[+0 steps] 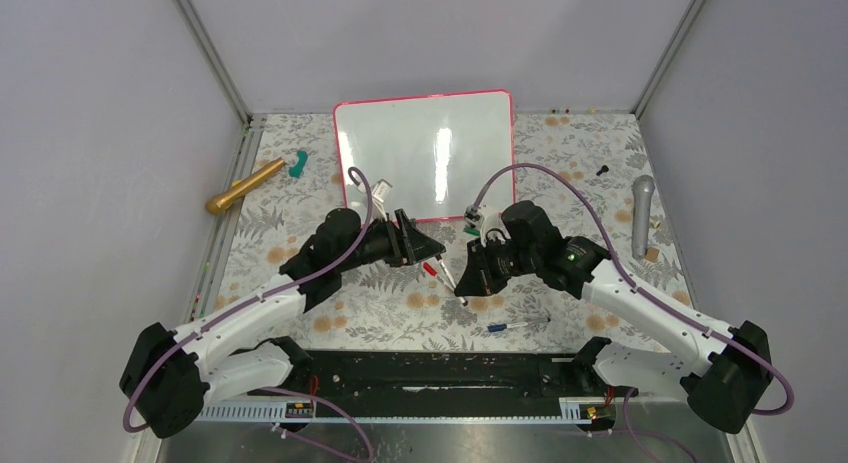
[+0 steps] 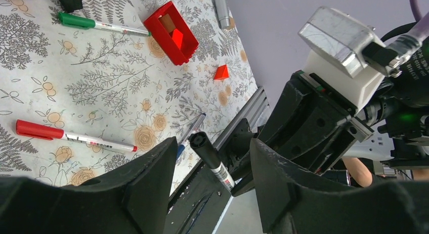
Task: Write a sentence on the whiteboard
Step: Pass from the right arm to the left
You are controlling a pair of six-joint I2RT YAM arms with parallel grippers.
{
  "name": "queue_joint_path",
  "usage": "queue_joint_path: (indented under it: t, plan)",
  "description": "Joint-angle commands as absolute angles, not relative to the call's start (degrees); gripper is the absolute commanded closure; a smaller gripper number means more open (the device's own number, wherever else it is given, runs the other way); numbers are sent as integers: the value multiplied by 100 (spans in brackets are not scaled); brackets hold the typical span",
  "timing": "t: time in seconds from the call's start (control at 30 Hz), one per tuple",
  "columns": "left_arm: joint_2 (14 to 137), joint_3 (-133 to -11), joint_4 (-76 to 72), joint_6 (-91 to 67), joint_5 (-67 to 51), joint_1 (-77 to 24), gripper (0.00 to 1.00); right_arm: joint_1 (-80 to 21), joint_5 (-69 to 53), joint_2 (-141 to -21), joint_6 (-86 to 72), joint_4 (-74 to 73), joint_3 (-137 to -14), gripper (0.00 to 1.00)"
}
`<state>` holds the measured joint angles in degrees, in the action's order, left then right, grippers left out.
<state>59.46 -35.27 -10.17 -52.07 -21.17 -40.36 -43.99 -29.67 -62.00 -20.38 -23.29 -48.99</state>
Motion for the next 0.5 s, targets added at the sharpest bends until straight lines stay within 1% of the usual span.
queue_joint_path:
  t: [0.0,0.07,0.27,0.3,0.37,0.47]
  plan:
    - [5822,-3848,-1126,-5129,-2061,-4051,47,-4482,-3129,-6225,-2030,-2288,-5107,100]
    - [5810,-3881,-1060,-5111,-2074,-4053,51,-4486,-3138,-6195,-2026,-2277,-5069,100]
    - [5887,-3924,-998,-5116,-2164,-4055,54,-4513,-3173,-6160,-2042,-2270,-5060,100]
    - [5930,-3928,-1012,-5138,-2203,-4055,57,-4516,-3177,-6169,-2045,-2272,-5076,100]
    - [6008,-3921,-1100,-5190,-2305,-4056,67,-4524,-3186,-6196,-2048,-2270,-5125,100]
    - [6077,-3933,-1191,-5251,-2437,-4054,92,-4528,-3155,-6235,-2024,-2304,-5186,100]
